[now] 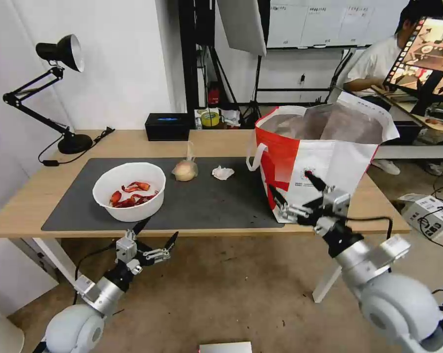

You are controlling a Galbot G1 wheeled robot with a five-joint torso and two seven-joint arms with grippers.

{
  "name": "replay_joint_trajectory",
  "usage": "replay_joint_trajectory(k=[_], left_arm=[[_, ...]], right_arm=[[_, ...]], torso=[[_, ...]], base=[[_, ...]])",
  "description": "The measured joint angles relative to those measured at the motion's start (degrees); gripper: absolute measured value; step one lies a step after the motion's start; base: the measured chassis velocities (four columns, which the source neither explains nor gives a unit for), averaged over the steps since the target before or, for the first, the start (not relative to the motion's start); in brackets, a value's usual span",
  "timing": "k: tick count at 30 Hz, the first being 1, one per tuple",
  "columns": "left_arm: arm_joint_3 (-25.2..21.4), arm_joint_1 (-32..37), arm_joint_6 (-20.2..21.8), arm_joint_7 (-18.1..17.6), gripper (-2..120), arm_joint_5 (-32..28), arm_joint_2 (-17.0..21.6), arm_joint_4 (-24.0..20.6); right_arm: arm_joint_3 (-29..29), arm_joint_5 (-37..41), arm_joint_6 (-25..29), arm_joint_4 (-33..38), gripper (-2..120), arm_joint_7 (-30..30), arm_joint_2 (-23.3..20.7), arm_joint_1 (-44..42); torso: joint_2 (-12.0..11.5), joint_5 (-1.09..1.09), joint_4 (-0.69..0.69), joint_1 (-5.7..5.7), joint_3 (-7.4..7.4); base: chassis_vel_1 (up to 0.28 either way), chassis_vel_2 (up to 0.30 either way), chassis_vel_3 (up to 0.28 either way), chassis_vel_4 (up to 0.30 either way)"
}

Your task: Pick up the trash from the table and place it into the takeout bag.

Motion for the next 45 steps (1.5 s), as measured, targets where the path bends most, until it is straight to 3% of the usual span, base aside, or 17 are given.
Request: replay_joint_trajectory(k=[6,16,31,45], left_arm=[[-1.5,1.3,-1.2,-3.4,100,2.0,-0.8,1.4],[-3.2,2.6,-1.9,-5.6,100,2.8,-1.1,3.0],[-3.4,2.8,-2.5,-5.6,100,3.0,-1.2,4.9],[-3.7,2.7,-2.4,-5.5,100,2.9,-1.9,4.1]], right_arm=[[-2.2,-6.1,6.8,-7.0,100,-0.6,4.2,-3.5],[-4.6,-8.8,9.1,-12.2,100,-0.3,8.0,-5.0],[-7.7,-8.7,8.7,-13.8,100,0.0,8.8,-3.9],[-20.4,-6.2,1.0,-13.2,100,3.0,4.3,11.4]], torso=[[0.0,-0.01,0.00,0.00,0.00],[0.0,0.00,0.00,0.00,0.00],[0.0,0.00,-0.01,0.00,0.00],[0.0,0.00,0.00,0.00,0.01]], base=[[0.000,0.000,0.000,0.000],[0.000,0.000,0.000,0.000],[0.000,0.000,0.000,0.000],[0.000,0.000,0.000,0.000]])
